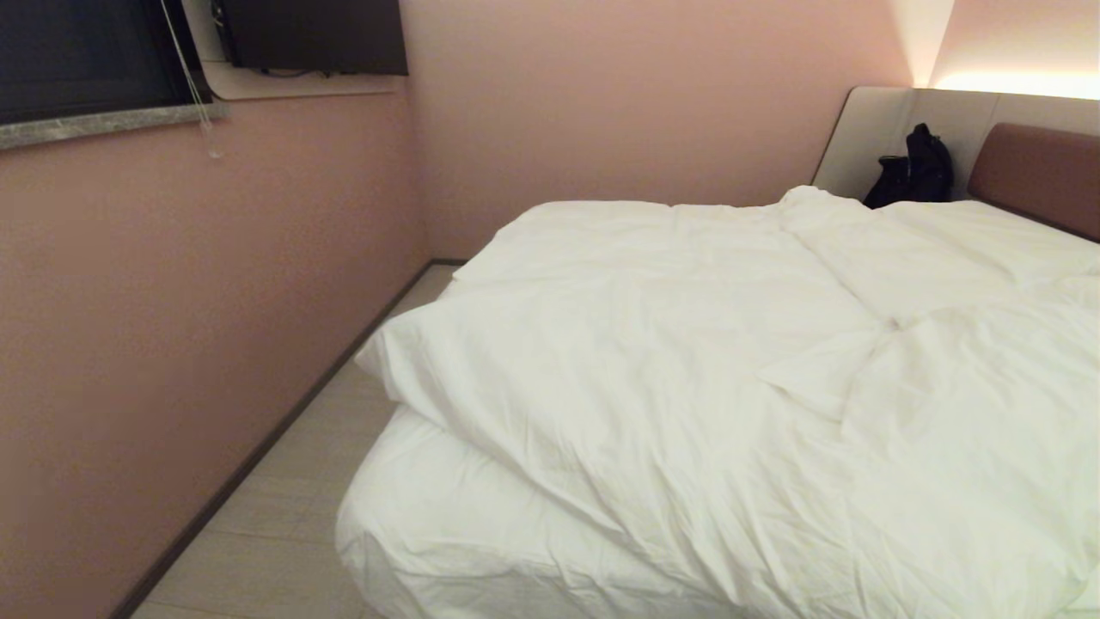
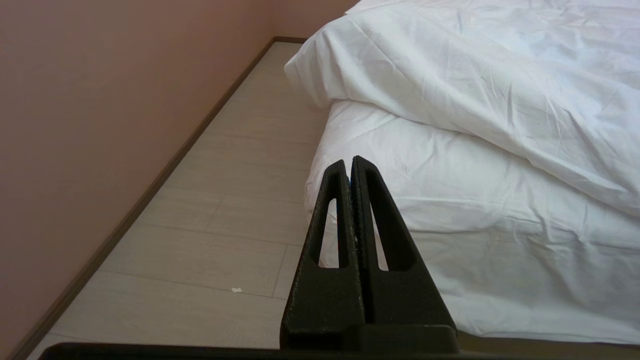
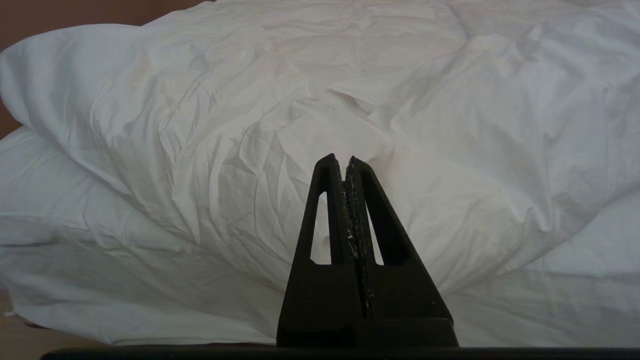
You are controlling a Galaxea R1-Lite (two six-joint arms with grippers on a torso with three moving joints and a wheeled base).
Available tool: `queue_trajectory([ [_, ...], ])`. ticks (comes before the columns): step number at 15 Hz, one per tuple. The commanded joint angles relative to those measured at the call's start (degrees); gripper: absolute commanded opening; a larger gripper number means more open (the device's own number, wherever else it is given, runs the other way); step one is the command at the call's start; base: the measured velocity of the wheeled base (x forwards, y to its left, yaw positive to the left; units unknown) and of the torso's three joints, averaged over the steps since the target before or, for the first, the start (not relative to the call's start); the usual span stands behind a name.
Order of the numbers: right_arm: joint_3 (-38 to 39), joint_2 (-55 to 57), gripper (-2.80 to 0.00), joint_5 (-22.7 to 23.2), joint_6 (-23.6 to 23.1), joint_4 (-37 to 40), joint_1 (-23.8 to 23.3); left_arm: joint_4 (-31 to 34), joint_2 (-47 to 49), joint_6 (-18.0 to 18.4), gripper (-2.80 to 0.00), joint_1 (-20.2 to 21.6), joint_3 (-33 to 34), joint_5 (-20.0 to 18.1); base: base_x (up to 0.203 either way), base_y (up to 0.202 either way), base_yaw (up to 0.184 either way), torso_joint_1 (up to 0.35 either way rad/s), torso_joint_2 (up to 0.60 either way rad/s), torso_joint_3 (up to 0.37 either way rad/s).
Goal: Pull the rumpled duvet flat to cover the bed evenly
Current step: Hold the folded corner of the quilt
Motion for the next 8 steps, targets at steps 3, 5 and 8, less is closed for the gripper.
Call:
queue_trajectory([
  [3, 0.0, 0.07, -2.8, 0.0, 0.02, -0.03, 0.0, -0.01, 0.0, -0.07, -2.8, 0.0, 0.07, 0.03, 0.0, 0.0, 0.0, 0.0, 0.0, 0.0],
  [5, 0.0, 0.07, -2.8, 0.0, 0.02, -0.03, 0.0, -0.01, 0.0, -0.07, -2.8, 0.0, 0.07, 0.03, 0.0, 0.0, 0.0, -0.083, 0.19, 0.112],
  [8, 0.0, 0.07, -2.8, 0.0, 0.02, 0.04, 0.0, -0.01, 0.0, -0.15, -2.8, 0.0, 0.07, 0.2, 0.0, 0.0, 0.0, -0.154, 0.4, 0.24],
])
